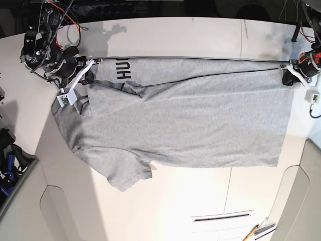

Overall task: Fold the T-shirt properly
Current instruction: 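Move the right gripper along the shirt to grasp the hem corner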

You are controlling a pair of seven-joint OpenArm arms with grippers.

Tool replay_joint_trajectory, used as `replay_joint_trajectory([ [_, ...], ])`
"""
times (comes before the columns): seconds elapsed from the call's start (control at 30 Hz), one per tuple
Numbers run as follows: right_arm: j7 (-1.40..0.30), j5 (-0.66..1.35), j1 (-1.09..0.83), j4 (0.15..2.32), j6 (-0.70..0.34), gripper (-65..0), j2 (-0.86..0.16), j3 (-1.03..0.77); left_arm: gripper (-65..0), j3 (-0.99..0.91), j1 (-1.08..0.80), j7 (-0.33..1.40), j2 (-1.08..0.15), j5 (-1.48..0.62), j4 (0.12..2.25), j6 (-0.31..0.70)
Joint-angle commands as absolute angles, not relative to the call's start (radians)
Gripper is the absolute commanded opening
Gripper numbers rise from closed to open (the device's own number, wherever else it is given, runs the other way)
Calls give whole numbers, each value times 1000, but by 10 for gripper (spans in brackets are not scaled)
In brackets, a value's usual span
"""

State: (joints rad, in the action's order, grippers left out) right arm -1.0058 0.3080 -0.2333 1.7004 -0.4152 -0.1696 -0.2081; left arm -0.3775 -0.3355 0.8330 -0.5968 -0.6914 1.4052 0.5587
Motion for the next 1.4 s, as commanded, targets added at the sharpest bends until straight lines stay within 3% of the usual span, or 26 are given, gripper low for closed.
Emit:
replay_joint_trajectory([
  [0.0, -1069, 286, -259, 1700, -414, -650, -184, -209, -650, -377, -374, 963, -604, -634, 1395, 542],
  [0.37, -1127, 295, -381, 1741, -400, -650, -254, -212, -650, -452, -555, 1007, -603, -790, 1396, 573],
  [0.5, -1129, 295, -424, 1777, -396, -650, -254, -216, -650, -527, -596, 1045, -586, -881, 1406, 632],
  [0.63, -1130, 295, -445, 1814, -396, -650, -254, -217, -650, -595, -604, 1074, -556, -964, 1425, 691],
  [1.2, -1121, 295, -396, 1975, -362, -650, -254, -217, -650, -812, -596, 1074, -554, -1103, 1588, 698],
  [1.37, -1096, 266, -308, 2030, -332, -650, -254, -217, -462, -830, -596, 1070, -555, -1111, 1631, 698],
])
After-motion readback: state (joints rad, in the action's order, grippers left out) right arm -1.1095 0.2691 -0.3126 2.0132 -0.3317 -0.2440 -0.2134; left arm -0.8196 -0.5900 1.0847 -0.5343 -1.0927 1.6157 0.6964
